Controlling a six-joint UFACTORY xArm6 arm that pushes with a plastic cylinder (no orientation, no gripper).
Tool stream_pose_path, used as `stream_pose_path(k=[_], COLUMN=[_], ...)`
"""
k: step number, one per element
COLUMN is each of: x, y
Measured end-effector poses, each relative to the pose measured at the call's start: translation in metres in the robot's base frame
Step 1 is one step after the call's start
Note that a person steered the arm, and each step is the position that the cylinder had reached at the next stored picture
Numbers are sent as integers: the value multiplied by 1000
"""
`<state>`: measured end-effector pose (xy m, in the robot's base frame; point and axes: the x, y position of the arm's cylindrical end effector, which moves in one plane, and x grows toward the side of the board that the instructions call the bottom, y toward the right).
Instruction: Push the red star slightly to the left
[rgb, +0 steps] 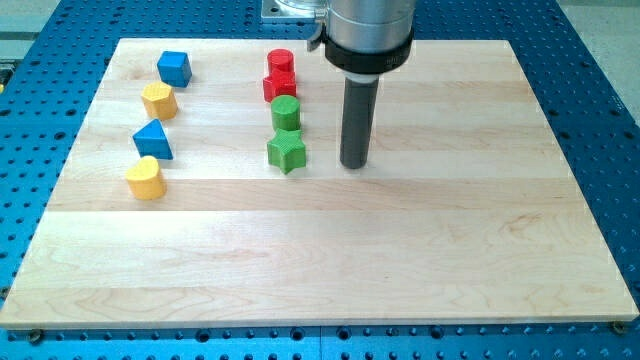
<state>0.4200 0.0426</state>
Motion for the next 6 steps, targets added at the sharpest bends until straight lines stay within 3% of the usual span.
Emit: stream_pose_path(k=[3, 5, 6], x=[-98, -111, -87], y=[-46, -134, -144])
